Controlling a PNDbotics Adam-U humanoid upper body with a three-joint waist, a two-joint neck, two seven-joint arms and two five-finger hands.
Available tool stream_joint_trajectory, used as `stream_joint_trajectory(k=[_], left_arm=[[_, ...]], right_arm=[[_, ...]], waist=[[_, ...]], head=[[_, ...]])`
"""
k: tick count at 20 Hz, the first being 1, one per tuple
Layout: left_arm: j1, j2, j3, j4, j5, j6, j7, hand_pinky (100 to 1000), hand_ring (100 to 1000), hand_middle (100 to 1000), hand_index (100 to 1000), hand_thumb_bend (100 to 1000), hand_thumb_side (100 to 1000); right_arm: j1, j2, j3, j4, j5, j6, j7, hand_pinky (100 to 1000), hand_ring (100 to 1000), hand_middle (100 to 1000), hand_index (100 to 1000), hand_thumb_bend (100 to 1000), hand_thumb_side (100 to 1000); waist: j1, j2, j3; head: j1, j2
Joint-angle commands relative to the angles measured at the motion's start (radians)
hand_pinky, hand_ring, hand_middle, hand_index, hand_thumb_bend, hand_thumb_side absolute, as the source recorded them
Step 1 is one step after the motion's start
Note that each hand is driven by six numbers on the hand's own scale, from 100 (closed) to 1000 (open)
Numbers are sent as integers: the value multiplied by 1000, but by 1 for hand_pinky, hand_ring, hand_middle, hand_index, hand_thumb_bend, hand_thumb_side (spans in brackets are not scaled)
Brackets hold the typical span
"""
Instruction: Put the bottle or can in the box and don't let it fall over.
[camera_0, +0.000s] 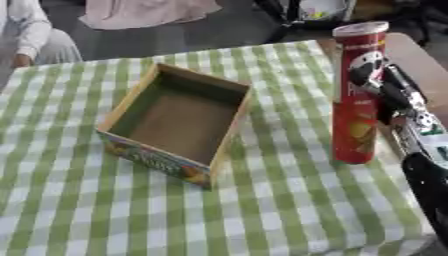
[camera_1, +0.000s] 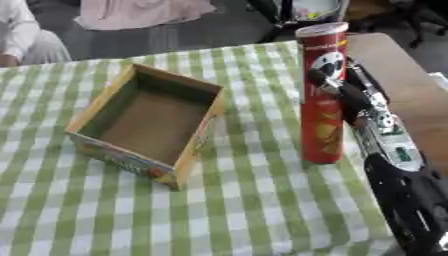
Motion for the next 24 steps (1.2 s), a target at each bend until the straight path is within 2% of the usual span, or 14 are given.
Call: stream_joint_trajectory(k=[1,12,16,24], left_arm=[[-9,26,10,-11,-2,0,-2,856,729,727,727,574,479],[-10,28,9,-11,-2,0,-3,856,728,727,726,575,479],[-12,29,8,-12,-2,0,-4,856,728,727,726,575,479],[-16,30,4,-14,-3,1,-7,856,728,727,726,576,478]], right_arm=[[-27,-29,-2,-49,-18,0,-8,100,267,326,331,819,220],[-93,-20,19,-121,-42,-5,-37,100,272,317,316,690,100],[-135,6,33,-140,-42,-7,-46,100,271,314,315,645,100],[-250,81,82,-164,8,-3,-54,100,273,313,314,617,100]], waist=[[-2,-15,2],[-7,-24,9],[-8,-27,12],[-10,-32,22]], head=[[1,-14],[8,-8],[12,-7],[12,-3]])
